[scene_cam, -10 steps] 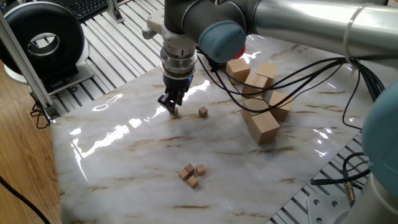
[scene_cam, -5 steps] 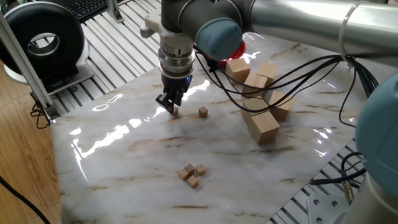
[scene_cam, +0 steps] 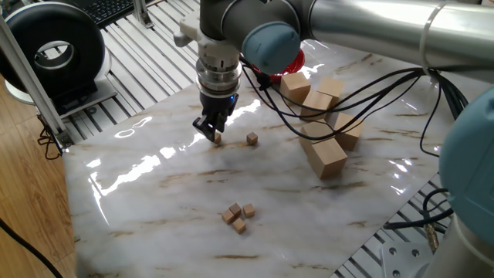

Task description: Stack the blocks into a pyramid shape

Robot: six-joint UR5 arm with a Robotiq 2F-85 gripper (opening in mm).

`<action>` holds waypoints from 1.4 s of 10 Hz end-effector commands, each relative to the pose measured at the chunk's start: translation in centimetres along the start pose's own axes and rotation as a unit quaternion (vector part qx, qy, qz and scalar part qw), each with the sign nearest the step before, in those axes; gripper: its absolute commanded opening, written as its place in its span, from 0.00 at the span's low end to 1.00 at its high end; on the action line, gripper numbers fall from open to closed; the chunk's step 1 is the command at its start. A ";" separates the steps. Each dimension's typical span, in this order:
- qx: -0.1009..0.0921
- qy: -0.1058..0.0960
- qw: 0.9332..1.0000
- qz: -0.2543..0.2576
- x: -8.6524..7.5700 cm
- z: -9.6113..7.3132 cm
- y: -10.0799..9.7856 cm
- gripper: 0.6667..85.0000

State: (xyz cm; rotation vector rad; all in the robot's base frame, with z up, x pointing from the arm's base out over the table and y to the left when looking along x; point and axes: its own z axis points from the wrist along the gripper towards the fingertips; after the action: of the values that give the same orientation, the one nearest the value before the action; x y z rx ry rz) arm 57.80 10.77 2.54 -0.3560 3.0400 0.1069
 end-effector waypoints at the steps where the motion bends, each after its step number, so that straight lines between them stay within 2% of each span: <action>1: 0.001 -0.011 1.000 -0.011 -0.6 -0.1 -0.2 0.42; 4: 0.007 -0.005 1.000 -0.024 -0.3 -0.1 -0.5 0.42; 7: 0.003 -0.003 1.000 -0.023 -0.2 -0.3 -0.3 0.42; 9: 0.005 0.001 1.000 -0.024 0.3 -2.2 -0.4 0.42; 10: 0.003 0.002 1.000 -0.024 0.3 -2.2 -0.7 0.42; 12: -0.001 -0.013 1.000 -0.017 -0.9 0.5 -1.0 0.42; 14: -0.003 -0.021 1.000 -0.017 -1.3 1.1 -0.8 0.42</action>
State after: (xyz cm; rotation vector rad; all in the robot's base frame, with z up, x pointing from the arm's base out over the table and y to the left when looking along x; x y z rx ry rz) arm 58.65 10.09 2.26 -0.4218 3.0089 0.0938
